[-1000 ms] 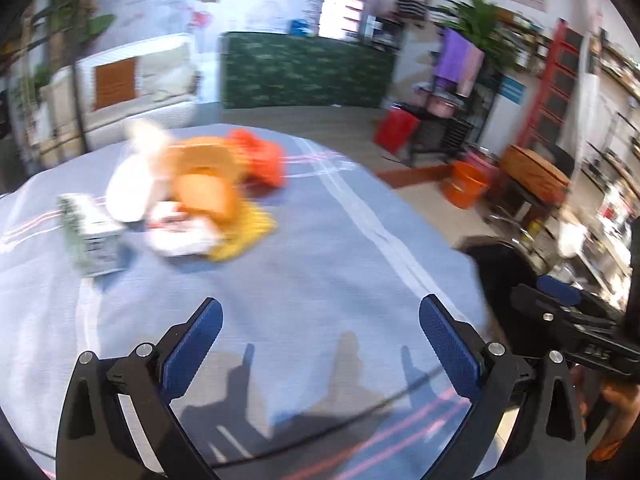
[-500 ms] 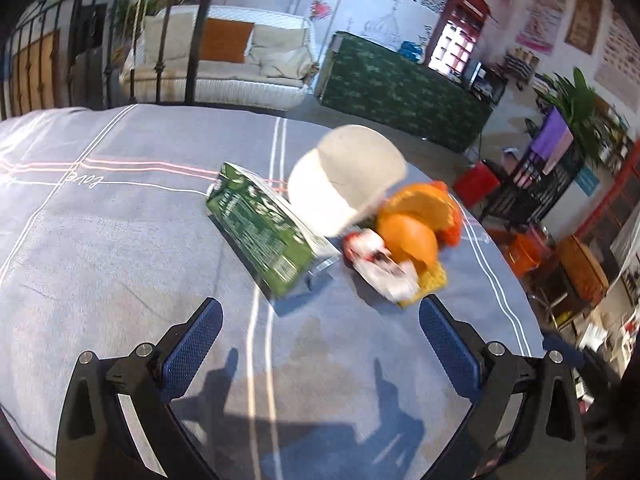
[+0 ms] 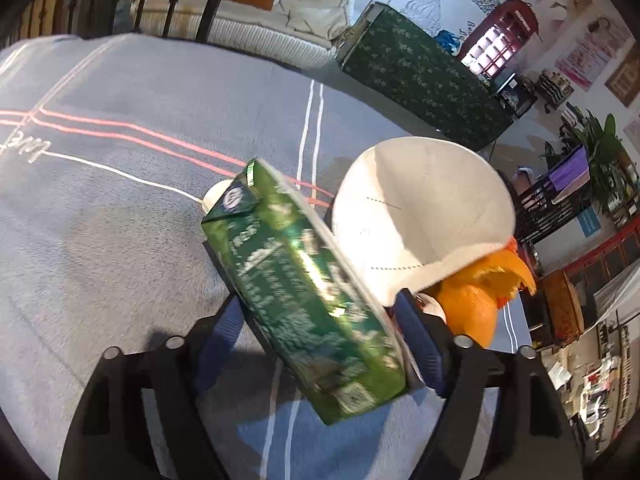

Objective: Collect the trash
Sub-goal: 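Move both tools back over the table toward the green carton, then grasp the green milk carton with the left tool while the right tool grasps the white red-print bag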

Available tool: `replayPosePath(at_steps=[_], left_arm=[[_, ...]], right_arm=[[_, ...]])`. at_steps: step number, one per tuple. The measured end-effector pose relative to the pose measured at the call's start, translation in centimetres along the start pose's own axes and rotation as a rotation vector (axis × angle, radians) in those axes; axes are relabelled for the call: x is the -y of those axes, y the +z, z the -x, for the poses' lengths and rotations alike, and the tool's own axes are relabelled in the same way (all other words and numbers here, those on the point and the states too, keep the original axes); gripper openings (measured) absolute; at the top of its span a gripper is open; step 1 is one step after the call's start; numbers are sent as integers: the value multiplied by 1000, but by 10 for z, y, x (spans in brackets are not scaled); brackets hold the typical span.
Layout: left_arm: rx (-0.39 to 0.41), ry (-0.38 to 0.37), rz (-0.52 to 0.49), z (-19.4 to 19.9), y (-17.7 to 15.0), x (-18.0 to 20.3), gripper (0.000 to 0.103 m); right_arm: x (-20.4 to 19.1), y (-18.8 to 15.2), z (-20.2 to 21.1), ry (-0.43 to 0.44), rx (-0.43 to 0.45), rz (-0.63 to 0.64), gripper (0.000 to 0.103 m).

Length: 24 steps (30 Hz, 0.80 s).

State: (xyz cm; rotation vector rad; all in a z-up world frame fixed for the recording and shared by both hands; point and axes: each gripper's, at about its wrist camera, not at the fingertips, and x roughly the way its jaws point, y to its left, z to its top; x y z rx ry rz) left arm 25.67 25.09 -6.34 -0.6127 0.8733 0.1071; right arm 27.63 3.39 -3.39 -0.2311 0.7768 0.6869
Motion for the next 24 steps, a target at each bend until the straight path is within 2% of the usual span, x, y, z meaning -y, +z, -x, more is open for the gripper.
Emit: replayPosePath(at_steps=[5,7,10,13,19,22,24], left_arm=[[-2,-10,-3,1,-1,-3,72],[6,-14,-4,3,-3,-5,68],[17,-30,18,9,-4,-12,60],[25,-37,29,16,-9,-16,52],[31,-19,-9,17,-16,-15,51],[-2,-18,-2,10,-12,-13,55],[-10,-22,-16,7,-9,-11,61]], right_arm=[[-9,11,-16,1,-23,34,89],[-15,17,-23,3,-31,59,89],[-26,27,-36,1,-37,118,85],[-33,34,-54,-2,-59,158,76],[-35,48,-94,-45,-109,184,68],[-34,50,-106,-81,-130,189,56],[-34,51,-110,-99,-134,191,32]])
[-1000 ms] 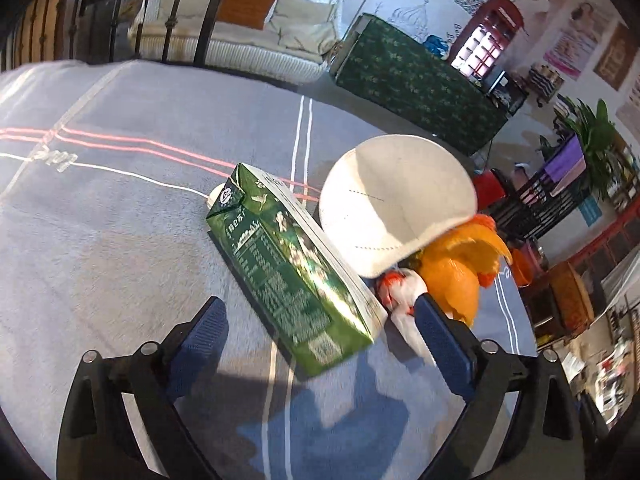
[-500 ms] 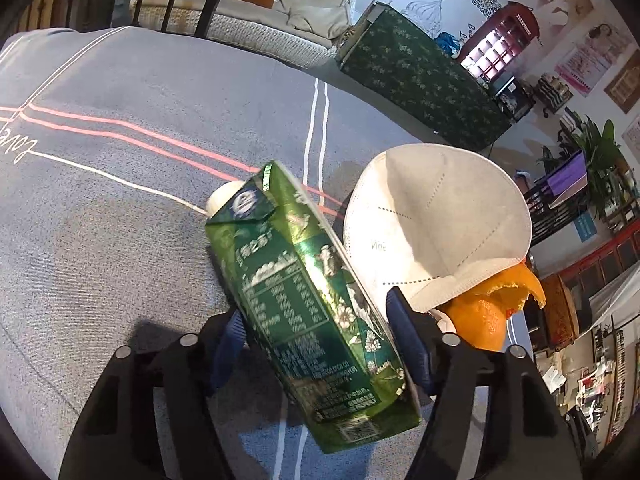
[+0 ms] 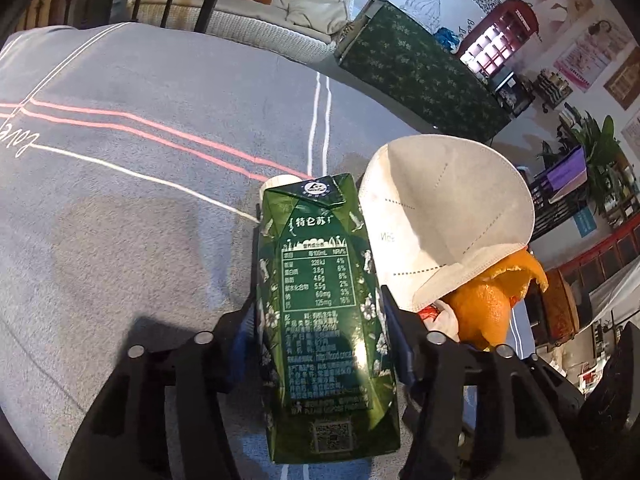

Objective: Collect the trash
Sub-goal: 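Grasp the green milk carton with the left tool while the right tool grasps the white red-print bag, then carry carton and bag over the bin and open the right tool to drop the bag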

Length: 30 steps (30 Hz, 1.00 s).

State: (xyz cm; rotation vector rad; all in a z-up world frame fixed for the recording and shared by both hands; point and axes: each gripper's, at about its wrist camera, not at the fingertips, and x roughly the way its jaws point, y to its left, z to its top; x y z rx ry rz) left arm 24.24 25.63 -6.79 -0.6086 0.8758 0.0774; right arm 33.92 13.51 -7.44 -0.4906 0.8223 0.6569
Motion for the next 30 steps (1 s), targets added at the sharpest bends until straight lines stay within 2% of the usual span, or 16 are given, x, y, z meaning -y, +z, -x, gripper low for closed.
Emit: replayPosePath(at_steps=[2,4,6,19,30], left_arm=[[5,9,-2,-1,2,2,62],[12,31,-6,-1,3,2,51],[10,28,-10,0,2,1,49],[74,37,8,39,-21,3,49],[142,46,-61,79,-72,19,49]], right_arm=[[4,0,-1,6,-4,-20,24],[7,-1,4,24,5,-48,17],[8,-3,12,37,15,-53,13],[3,-30,56,124,88,-95,11],[7,-73,108,132,169,-172,11]])
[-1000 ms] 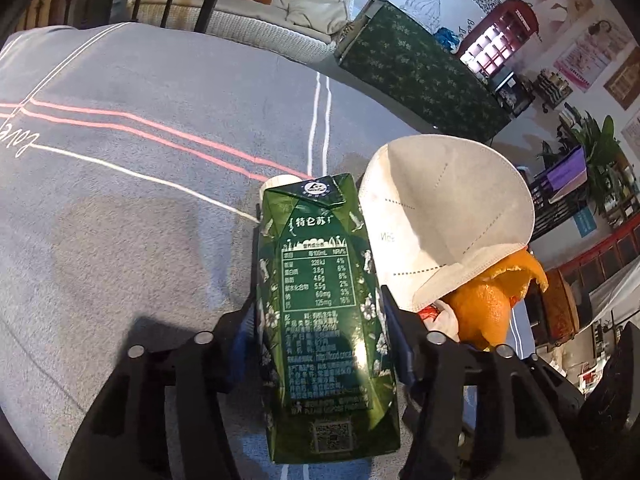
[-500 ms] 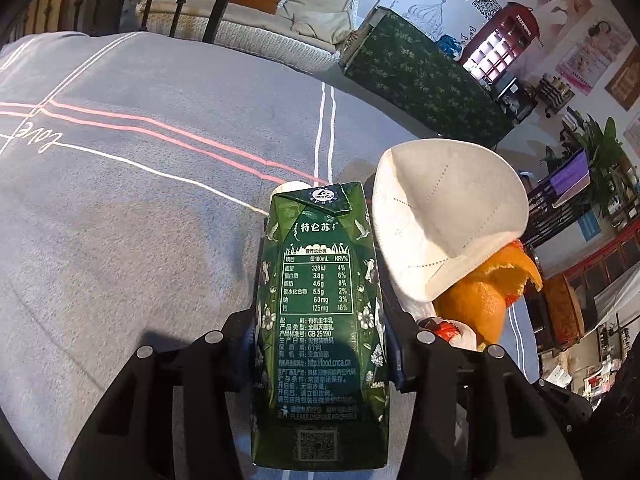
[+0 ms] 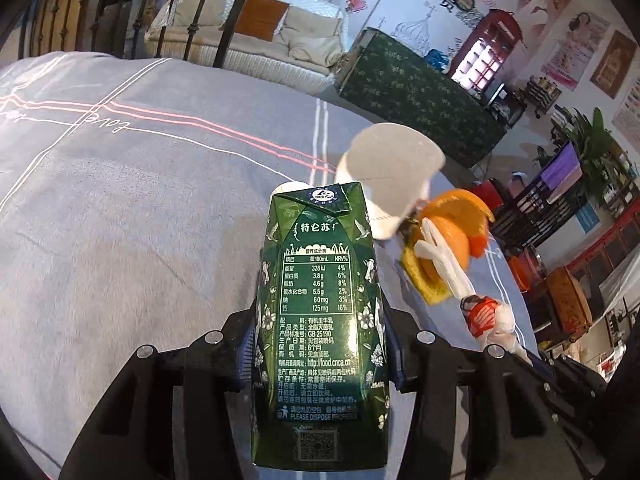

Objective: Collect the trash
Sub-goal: 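Carry carton and bag over the bin and open the right tool to drop the bag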

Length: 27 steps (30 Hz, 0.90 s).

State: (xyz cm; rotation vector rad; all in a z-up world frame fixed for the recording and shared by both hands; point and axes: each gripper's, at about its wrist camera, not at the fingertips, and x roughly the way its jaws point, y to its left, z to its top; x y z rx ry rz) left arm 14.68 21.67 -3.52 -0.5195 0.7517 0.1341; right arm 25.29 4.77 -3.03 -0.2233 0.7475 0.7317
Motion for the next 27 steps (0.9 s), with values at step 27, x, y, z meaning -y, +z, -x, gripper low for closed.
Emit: replayPosePath(at_steps=[27], left_arm=[[20,-266,-339,13,-75,135,49]], right_arm=[[106,-115,126,-290,148,-310,11]])
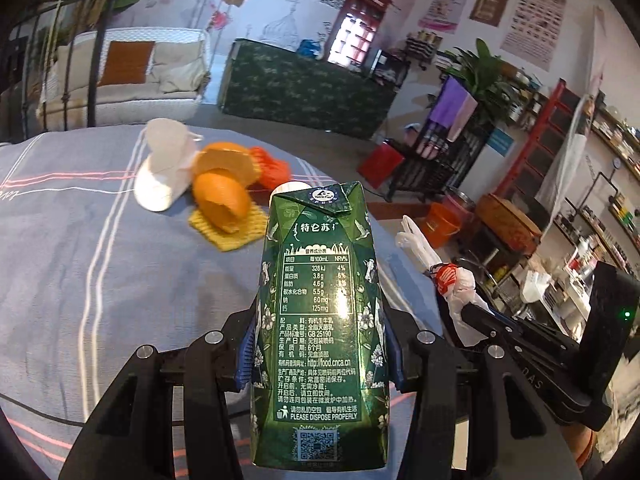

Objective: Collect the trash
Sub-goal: 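Carry carton and bag over the bin and open the right tool to drop the bag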

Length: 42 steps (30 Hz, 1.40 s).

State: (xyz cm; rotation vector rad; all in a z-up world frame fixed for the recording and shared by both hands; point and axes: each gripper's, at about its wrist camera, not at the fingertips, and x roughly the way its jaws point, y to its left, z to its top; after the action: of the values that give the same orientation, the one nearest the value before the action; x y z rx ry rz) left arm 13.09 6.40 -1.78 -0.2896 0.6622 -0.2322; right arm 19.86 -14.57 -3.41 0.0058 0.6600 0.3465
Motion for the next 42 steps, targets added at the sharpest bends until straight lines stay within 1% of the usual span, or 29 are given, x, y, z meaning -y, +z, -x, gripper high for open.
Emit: replayPosePath(at_steps=[2,7,9,13,18,22,23,25,27,29,35,42], left_arm=[[-5,-21,-14,-4,-1,8,49],[-27,-78,-63,-17,-5,33,49],[-40,-110,-76,-25,-11,51,49],[-70,-155,-125,-37,-16,75,49],[-95,-194,-182,-47,-21,100,49],[-121,-225,-214,-56,-26,115,49],[-128,-227,-220,-58,-27,117,49],[-148,-237,-227,-64,-31,122,49],[-168,-250,-229,-70,-36,129,49],[-180,-252,-246,-74,-39,133,49],[-210,-271,-286,-86,-43,149,49],[-263,-311,-293,-107,-46,169,49]], right_arm=[[11,-3,4,-29,-1,-18,11],[50,-14,14,-134,-6,-91,11],[65,-19,14,-170,-16,-119,11],[92,-27,13,-236,-45,-182,11],[116,-43,10,-279,-71,-248,11],[127,-55,7,-282,-91,-287,11],[129,-57,5,-279,-96,-294,13],[133,-59,2,-283,-110,-299,21],[138,-63,0,-293,-113,-312,54],[141,-64,4,-300,-92,-334,62],[148,-57,13,-333,-71,-328,63],[155,-55,26,-372,-37,-334,65]])
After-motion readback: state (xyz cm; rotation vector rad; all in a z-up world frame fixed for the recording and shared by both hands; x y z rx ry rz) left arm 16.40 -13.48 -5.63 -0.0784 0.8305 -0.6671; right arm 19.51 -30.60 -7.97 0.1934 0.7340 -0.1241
